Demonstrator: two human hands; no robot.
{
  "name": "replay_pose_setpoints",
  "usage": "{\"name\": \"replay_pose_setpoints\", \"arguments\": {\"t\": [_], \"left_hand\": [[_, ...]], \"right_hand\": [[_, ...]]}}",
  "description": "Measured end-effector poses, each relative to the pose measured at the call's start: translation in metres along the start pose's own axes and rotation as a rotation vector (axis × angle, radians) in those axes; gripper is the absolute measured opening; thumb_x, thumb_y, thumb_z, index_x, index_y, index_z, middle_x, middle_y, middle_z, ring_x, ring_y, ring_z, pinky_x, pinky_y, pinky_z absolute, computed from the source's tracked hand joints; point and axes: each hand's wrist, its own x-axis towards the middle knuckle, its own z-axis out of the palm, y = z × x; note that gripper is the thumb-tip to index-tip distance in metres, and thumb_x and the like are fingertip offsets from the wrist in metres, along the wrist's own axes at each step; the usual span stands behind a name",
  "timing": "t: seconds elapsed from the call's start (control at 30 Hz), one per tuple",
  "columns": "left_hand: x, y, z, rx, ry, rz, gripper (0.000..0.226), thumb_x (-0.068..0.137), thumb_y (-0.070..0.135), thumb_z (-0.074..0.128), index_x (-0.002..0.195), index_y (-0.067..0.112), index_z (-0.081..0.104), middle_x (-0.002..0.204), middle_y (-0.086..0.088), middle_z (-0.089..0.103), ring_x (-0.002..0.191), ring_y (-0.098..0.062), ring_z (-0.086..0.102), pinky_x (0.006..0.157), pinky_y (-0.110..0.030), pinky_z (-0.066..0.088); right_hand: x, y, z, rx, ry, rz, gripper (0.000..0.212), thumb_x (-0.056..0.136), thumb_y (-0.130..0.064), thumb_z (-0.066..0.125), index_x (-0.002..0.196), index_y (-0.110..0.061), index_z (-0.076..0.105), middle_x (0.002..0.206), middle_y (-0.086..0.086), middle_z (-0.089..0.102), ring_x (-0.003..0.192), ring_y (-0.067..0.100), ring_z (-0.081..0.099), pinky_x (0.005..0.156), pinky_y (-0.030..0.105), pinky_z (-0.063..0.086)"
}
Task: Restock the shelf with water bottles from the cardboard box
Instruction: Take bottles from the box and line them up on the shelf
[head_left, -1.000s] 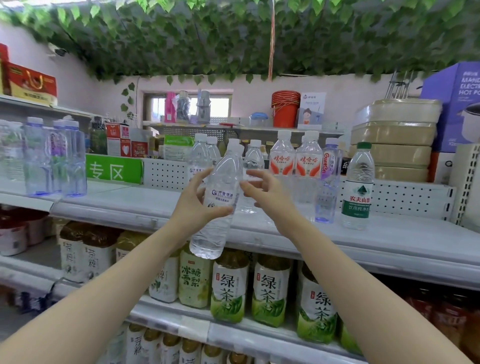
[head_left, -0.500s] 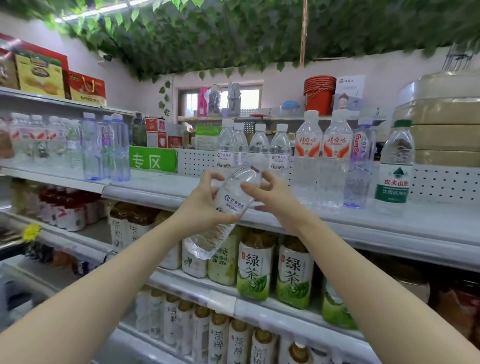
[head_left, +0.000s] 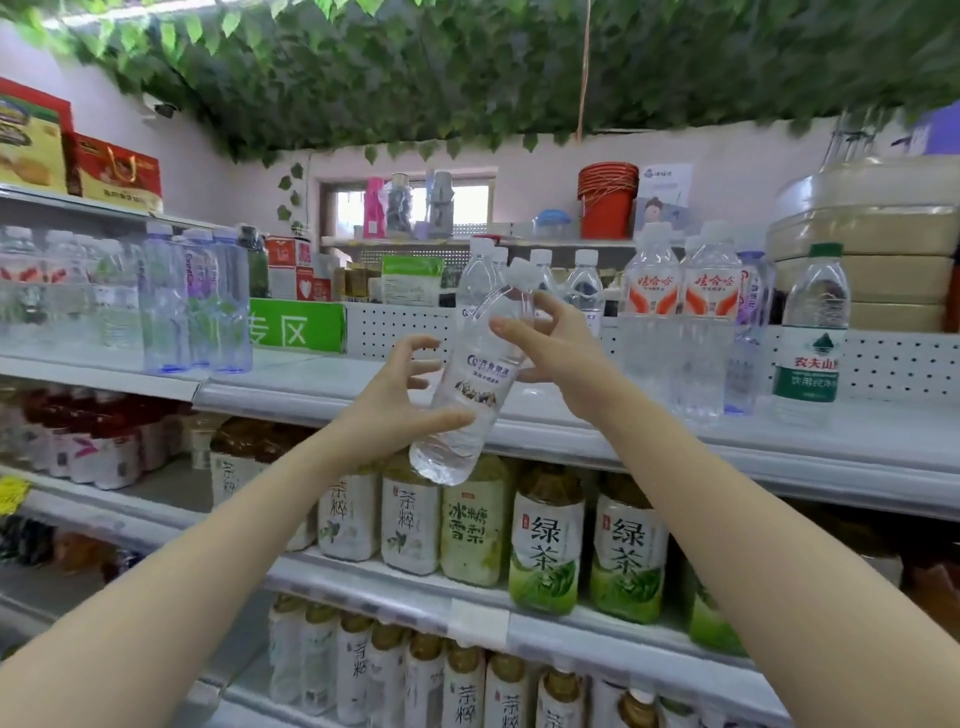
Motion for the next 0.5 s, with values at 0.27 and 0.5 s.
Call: {"name": "replay_pose_setpoints", "arguments": {"t": [0.27,0.5], "left_hand": [[0.047,-0.040,-0.058,-0.035,0.012,0.013,0.062,0.084,0.034,0.066,0.133,0.031,0.027,0.123,-0.001,0.054,0.104,-0.015,0.058,0.079,-0.031,0.047],[0.085,-0.070,-0.064,-0.055,-0.040,0.052,0.052,0.087,0.031,0.063,0.129,0.030,0.032,0.121,-0.001,0.055,0.099,-0.013,0.059,0.083,-0.032,0.046]], "right_hand": [[0.044,-0.021,-0.003,-0.142,0.316,-0.061,0.050,0.084,-0.020,0.069,0.126,-0.016,0.042,0.095,0.000,0.064,0.085,0.011,0.065,0.076,0.036,0.056],[0.071,-0.012,-0.007,-0.195,0.449,-0.096,0.044,0.089,-0.018,0.063,0.126,-0.014,0.040,0.092,-0.011,0.055,0.080,0.001,0.058,0.070,0.022,0.051]]}}
